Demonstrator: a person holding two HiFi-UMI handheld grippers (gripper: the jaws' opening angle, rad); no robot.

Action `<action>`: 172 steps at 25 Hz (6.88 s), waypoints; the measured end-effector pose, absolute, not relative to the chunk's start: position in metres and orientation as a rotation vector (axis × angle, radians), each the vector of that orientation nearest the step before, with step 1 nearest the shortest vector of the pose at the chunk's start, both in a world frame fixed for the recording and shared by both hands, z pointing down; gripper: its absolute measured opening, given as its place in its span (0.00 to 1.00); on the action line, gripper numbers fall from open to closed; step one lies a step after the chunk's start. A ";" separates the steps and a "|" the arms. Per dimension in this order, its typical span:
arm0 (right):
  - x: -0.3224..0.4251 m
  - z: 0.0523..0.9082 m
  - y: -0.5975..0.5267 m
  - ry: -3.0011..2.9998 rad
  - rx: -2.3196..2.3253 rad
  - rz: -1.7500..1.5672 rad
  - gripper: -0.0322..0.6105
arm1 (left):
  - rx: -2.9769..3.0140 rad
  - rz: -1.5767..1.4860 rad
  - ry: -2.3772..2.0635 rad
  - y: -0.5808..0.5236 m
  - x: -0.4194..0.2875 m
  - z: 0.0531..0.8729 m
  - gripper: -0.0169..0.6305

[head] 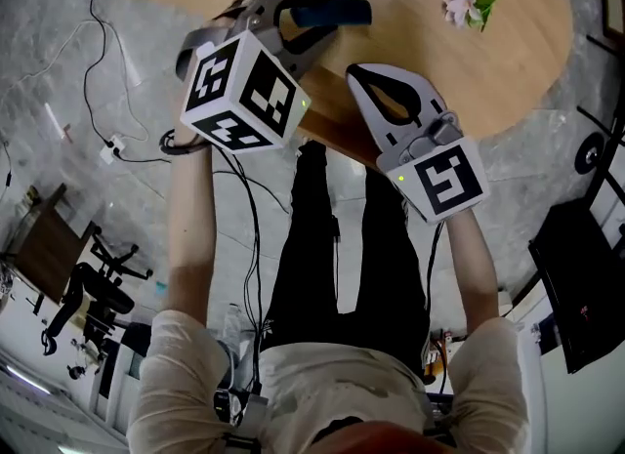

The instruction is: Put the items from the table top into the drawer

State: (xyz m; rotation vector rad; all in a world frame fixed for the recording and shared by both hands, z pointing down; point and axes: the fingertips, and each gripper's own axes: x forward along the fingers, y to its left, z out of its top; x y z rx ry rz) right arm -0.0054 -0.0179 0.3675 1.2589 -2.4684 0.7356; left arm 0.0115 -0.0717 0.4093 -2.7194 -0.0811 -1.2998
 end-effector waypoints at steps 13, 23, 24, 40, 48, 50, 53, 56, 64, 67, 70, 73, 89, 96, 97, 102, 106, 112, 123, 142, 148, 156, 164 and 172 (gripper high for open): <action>0.006 0.321 0.008 -2.450 1.280 0.773 0.06 | -3.028 -1.092 0.526 -0.010 -0.020 0.339 0.26; 0.013 0.345 0.029 -2.406 1.207 0.779 0.06 | -2.861 -1.387 -0.067 0.063 -0.034 0.436 0.26; 0.012 0.351 0.035 -2.393 1.187 0.777 0.06 | -2.818 -1.443 -0.168 0.076 -0.037 0.456 0.26; -0.031 0.405 0.107 -2.324 0.908 0.741 0.06 | -2.229 -1.712 -0.836 0.146 -0.049 0.606 0.27; -0.018 0.401 0.093 -2.347 1.014 0.817 0.06 | -2.222 -1.708 -0.816 0.144 -0.043 0.605 0.35; -0.014 0.400 0.091 -2.343 1.036 0.824 0.06 | -2.246 -1.707 -0.797 0.143 -0.040 0.603 0.35; -0.010 0.400 0.090 -2.336 1.037 0.805 0.06 | -2.325 -1.681 -0.754 0.142 -0.030 0.592 0.35; -0.005 0.399 0.086 -2.315 1.064 0.786 0.06 | -2.517 -1.591 -0.596 0.131 -0.012 0.563 0.23; 0.010 0.378 0.045 -2.275 1.277 0.765 0.06 | -3.422 -0.938 0.543 0.038 0.006 0.424 0.04; 0.016 0.364 0.025 -2.276 1.352 0.720 0.06 | -3.386 -0.696 1.129 -0.006 -0.017 0.385 0.04; 0.020 0.353 0.008 -2.277 1.402 0.674 0.06 | -3.228 -0.653 1.433 -0.032 -0.035 0.362 0.04; 0.020 0.346 -0.006 -2.278 1.438 0.646 0.06 | -3.164 -0.599 1.491 -0.045 -0.040 0.345 0.04; 0.021 0.336 -0.026 -2.317 1.455 0.618 0.06 | -3.068 -0.508 1.624 -0.067 -0.049 0.321 0.04; -0.003 0.333 -0.062 -2.308 1.435 0.601 0.06 | -3.111 -0.475 1.685 -0.099 -0.065 0.340 0.04; -0.006 0.332 -0.072 -2.303 1.453 0.600 0.06 | -3.112 -0.479 1.679 -0.110 -0.068 0.343 0.04; -0.030 0.335 -0.119 -2.262 1.560 0.657 0.06 | -3.144 -0.576 1.577 -0.162 -0.092 0.357 0.04; -0.053 0.339 -0.160 -2.261 1.580 0.669 0.06 | -3.221 -0.650 1.416 -0.221 -0.094 0.378 0.33; -0.070 0.348 -0.195 -2.254 1.582 0.698 0.06 | -3.123 -0.821 1.516 -0.309 -0.100 0.435 0.43; -0.066 0.370 -0.207 -2.194 1.548 0.732 0.06 | -3.022 -1.023 1.381 -0.357 -0.080 0.483 0.50; -0.055 0.368 -0.207 -2.193 1.556 0.736 0.06 | -2.971 -1.189 1.265 -0.358 -0.075 0.500 0.46; -0.053 0.361 -0.200 -2.233 1.550 0.714 0.06 | -2.987 -1.092 1.365 -0.326 -0.091 0.475 0.46; -0.040 0.341 -0.161 -2.315 1.529 0.674 0.06 | -2.942 -0.893 1.426 -0.223 -0.095 0.381 0.46; -0.010 0.313 -0.098 -2.404 1.436 0.610 0.06 | -2.842 -0.704 1.691 -0.129 -0.080 0.324 0.46; 0.025 0.336 -0.042 -2.380 1.355 0.639 0.06 | -2.770 -0.636 1.836 -0.077 -0.062 0.309 0.46</action>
